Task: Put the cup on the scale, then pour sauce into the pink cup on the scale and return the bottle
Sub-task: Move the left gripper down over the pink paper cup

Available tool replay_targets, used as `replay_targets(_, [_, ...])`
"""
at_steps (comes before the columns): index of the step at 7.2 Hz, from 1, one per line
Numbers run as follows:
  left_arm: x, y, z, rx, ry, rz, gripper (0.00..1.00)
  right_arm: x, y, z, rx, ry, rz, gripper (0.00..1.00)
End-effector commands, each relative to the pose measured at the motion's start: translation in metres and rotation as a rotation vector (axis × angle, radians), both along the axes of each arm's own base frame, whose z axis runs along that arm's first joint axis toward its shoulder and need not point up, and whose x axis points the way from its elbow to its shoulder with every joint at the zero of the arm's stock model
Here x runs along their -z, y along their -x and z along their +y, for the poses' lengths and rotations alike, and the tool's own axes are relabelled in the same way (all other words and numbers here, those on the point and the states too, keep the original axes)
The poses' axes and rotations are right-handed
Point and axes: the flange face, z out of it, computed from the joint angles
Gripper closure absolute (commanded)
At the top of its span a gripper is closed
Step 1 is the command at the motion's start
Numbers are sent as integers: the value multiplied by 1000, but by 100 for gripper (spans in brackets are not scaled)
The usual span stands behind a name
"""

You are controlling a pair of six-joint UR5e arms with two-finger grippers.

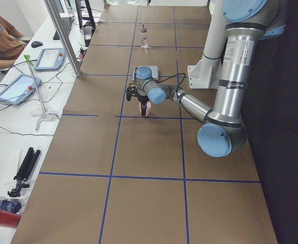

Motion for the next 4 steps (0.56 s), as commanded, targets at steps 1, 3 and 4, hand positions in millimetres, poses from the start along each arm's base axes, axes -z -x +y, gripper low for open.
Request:
replay_targets(1, [-1, -3, 3, -9, 0, -1, 6, 0, 0, 0, 0, 0, 0, 0])
replay_targets(3, [-3, -4, 4, -13, 5, -5, 14, 0, 0, 1, 0, 2, 0, 0])
replay_targets(4, [-3, -5, 3, -13, 4, -4, 28, -1, 0, 1, 0, 2, 0, 0])
